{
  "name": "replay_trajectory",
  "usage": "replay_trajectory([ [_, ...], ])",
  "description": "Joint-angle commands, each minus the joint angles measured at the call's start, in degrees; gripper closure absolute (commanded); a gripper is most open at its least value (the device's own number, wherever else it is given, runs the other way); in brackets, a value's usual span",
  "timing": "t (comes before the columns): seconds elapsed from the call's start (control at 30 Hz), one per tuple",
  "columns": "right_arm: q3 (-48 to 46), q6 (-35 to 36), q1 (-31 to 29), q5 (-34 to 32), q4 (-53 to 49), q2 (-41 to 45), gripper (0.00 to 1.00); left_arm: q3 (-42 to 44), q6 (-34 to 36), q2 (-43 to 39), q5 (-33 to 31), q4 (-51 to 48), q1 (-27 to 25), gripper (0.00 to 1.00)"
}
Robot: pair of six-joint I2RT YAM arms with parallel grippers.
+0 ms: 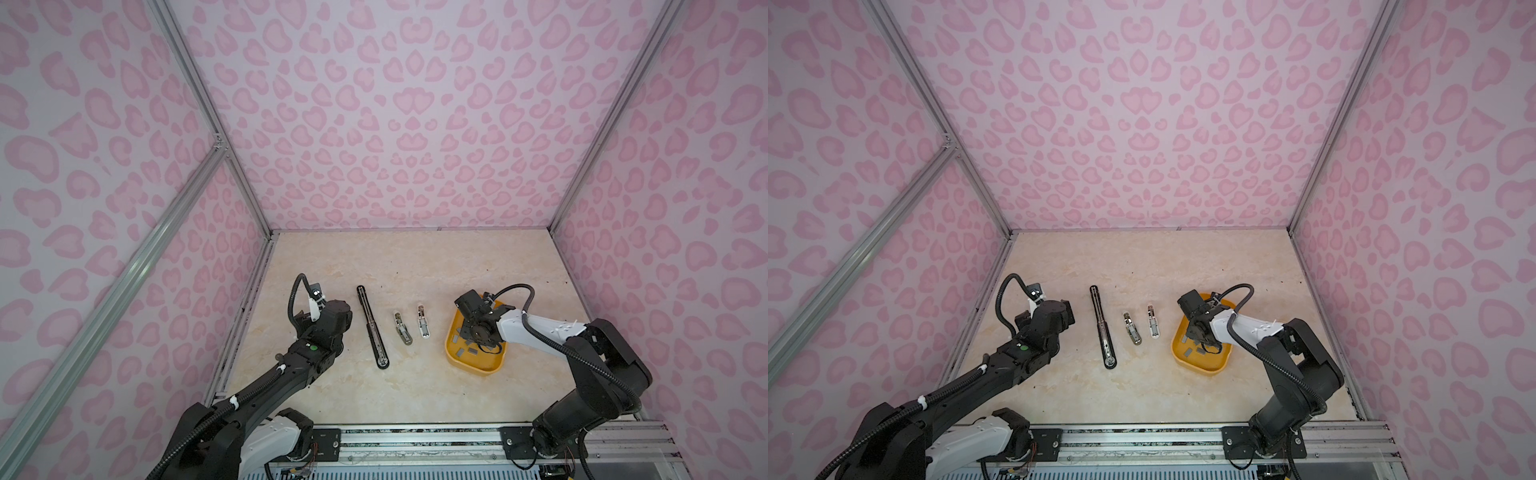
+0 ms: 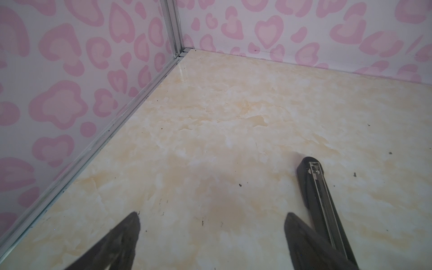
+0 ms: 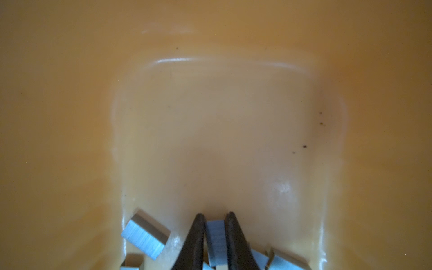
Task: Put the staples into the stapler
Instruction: 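Lower the right gripper into the yellow tray and pinch another staple strip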
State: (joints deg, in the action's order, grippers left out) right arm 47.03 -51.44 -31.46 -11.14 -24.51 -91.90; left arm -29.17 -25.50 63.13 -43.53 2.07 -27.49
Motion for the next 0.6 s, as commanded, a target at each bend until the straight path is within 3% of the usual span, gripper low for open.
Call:
replay_trajectory([
  [0.0, -0.72, -0.15, 0.30, 0.93, 0.07, -0.13, 0.80, -0.41, -0.27, 0.07, -0.94, 1.36, -0.02, 0.03],
  [0.3, -0.70, 0.27, 0.46, 1.11, 0.00, -1.59, 0.74, -0.54, -0.30, 0.24, -0.94, 1.27, -0.02, 0.03],
  [0.57, -1.22, 0.38, 0.01, 0.83, -0.36, -0.96, 0.84, -0.62, -0.34, 0.26, -0.94, 1.18, 0.02, 0.03],
])
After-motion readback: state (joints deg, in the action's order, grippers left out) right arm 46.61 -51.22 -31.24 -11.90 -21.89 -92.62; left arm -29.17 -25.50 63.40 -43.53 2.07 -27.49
